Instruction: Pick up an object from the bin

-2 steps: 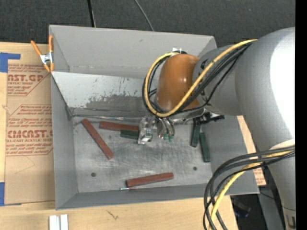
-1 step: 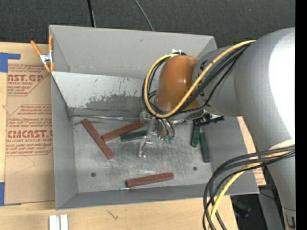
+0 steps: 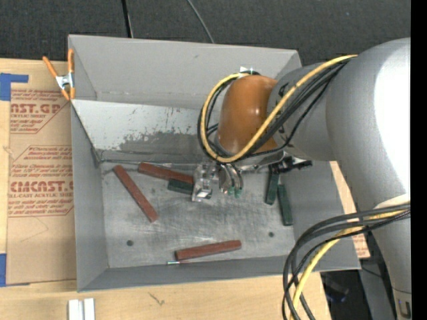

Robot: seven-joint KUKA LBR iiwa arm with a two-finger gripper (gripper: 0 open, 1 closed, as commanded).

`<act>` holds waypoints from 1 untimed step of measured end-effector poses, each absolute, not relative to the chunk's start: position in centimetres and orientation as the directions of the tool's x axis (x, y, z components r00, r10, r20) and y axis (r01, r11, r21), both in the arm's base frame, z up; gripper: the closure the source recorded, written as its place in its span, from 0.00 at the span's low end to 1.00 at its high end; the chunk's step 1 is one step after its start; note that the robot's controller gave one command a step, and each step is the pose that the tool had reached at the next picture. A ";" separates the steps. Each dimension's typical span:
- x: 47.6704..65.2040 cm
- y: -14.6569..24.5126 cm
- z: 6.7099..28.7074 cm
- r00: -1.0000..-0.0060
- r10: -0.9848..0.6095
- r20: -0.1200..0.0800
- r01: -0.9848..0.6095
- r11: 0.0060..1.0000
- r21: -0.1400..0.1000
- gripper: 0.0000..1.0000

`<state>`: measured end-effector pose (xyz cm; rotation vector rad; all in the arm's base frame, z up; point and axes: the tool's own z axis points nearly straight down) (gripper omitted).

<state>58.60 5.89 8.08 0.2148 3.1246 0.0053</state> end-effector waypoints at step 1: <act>58.6 5.9 8.1 -0.991 0.137 -0.009 0.137 0.991 0.004 1.00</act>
Offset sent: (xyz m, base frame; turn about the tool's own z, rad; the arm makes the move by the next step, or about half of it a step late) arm -0.0610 -0.0236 0.0086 -0.3439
